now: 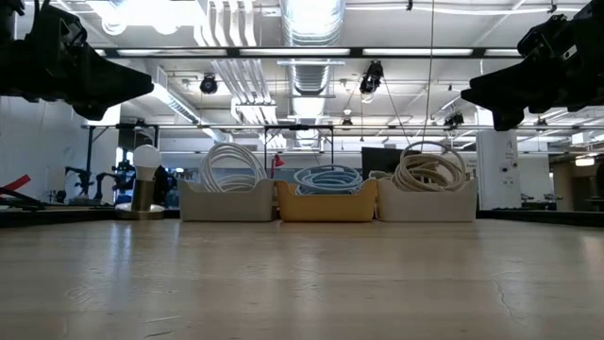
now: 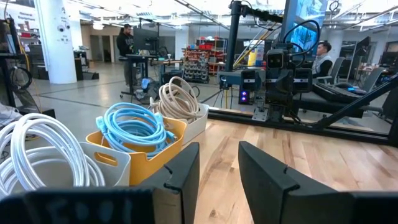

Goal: Pick & Place USB Port
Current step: Return to Home Position

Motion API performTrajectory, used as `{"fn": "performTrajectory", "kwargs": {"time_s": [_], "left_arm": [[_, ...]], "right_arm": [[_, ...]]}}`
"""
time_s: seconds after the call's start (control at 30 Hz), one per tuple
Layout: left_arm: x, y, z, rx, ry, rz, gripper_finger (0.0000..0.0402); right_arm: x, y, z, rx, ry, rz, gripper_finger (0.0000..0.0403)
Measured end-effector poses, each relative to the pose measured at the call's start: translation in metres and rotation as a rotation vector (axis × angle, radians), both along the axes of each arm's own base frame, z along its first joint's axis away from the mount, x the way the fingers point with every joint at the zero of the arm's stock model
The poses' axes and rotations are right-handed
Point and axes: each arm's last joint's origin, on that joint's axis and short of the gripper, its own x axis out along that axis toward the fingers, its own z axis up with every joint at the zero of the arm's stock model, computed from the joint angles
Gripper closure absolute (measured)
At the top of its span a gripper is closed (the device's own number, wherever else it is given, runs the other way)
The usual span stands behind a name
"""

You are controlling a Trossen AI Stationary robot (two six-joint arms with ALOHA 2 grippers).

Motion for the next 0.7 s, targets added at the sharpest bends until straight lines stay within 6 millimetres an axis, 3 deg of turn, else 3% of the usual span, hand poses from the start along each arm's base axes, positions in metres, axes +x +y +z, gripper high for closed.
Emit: {"fn": "performTrajectory", "kwargs": {"time_s": [0.7], "left_arm": [[0.0, 0.0, 0.0003, -0.001, -0.004, -0.002, 0.0284]], "right_arm": [[0.0, 0.0, 0.0001, 0.0, 0.0, 0.0, 0.0264]]}}
